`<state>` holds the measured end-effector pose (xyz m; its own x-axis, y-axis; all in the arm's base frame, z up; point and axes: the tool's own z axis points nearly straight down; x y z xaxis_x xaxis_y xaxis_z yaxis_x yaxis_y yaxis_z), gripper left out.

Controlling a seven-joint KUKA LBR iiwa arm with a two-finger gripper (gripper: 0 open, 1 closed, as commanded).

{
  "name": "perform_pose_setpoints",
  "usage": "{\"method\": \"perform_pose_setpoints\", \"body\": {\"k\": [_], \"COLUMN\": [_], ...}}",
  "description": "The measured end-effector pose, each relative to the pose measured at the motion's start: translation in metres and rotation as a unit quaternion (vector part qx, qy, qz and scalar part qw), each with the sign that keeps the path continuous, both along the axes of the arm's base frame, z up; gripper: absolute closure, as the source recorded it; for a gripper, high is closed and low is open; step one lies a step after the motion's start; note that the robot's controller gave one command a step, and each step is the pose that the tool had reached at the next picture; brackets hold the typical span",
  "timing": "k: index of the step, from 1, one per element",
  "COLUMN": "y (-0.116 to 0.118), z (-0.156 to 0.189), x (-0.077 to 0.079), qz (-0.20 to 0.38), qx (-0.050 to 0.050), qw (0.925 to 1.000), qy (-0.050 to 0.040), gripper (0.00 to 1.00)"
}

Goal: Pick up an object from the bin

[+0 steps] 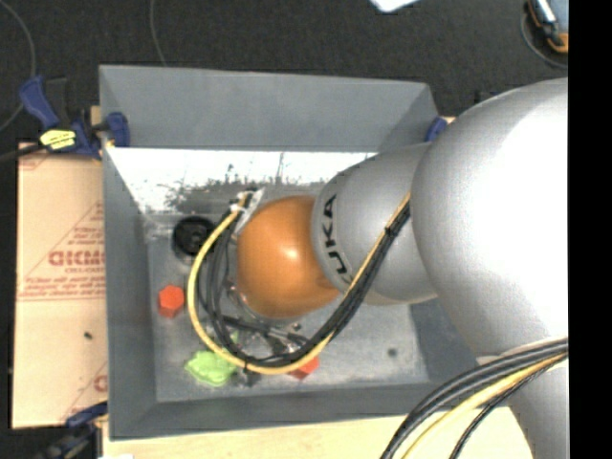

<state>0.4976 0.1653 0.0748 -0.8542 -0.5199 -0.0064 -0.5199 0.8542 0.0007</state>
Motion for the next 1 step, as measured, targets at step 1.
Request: {"method": "perform_pose_setpoints", "body": {"k": [1], "y": [-0.0007], "z": [0.0150], "x": [-0.0021], "qz": [-0.001], "qx": [-0.001], "qw": [1.0000], "qy": [0.0041], "gripper": [1.00]}}
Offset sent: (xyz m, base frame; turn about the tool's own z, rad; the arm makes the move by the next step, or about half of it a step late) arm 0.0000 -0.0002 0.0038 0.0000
